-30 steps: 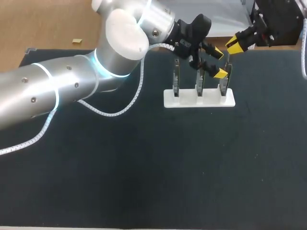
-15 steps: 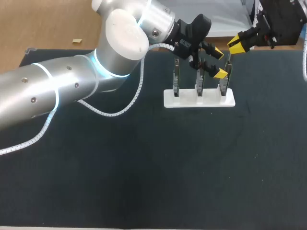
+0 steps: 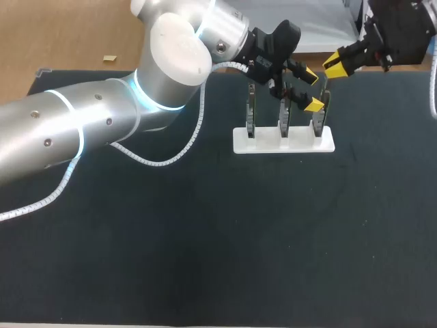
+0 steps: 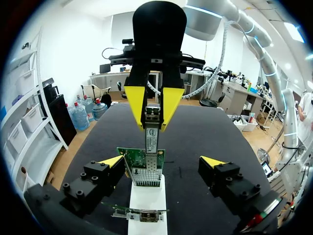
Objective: Pick up the optical module with the left hand, and insert it into the network port with the right hand.
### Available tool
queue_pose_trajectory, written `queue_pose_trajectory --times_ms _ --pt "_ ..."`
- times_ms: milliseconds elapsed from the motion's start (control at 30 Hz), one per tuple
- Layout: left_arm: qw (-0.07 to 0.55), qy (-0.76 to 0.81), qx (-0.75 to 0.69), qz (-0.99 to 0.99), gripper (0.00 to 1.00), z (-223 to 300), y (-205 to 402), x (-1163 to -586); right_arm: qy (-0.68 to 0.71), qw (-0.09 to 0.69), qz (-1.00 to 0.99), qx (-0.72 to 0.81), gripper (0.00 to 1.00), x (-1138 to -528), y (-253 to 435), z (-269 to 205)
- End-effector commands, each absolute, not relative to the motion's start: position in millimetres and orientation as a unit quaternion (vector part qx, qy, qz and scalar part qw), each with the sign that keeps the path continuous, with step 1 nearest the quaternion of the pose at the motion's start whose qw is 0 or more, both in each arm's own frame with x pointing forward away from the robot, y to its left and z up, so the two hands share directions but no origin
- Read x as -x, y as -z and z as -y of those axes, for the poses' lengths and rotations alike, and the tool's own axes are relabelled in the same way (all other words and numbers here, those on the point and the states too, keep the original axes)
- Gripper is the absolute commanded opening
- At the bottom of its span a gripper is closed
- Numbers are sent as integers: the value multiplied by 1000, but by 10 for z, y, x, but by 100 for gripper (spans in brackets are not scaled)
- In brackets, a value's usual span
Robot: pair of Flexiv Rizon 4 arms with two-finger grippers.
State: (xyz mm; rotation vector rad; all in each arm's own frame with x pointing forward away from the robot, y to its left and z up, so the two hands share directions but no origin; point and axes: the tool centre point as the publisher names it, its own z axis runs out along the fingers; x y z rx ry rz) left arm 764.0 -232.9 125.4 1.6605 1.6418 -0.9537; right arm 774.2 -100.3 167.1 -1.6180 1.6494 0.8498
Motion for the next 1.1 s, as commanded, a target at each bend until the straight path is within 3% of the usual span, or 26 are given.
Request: queue_pose_trajectory --times_ms 33,1000,1033,1067,1100 --pt "303 359 -627 -621 100 2331 -1258 -7641 -324 331 -633 621 0 -7753 -1656 986" --pt "303 359 -627 -621 100 2331 -1258 -7641 -330 319 -643 613 0 -7758 -1542 981" --pt "303 359 -627 -621 100 2331 -1258 -7641 -330 319 -644 612 24 -7757 -1542 981" --pt "303 359 -627 -621 100 2331 -1258 -7641 -330 319 -645 611 100 -7759 -1545 985" --pt "303 359 -627 -621 100 2331 -1258 -7641 -330 319 -645 611 100 -7760 -1548 987"
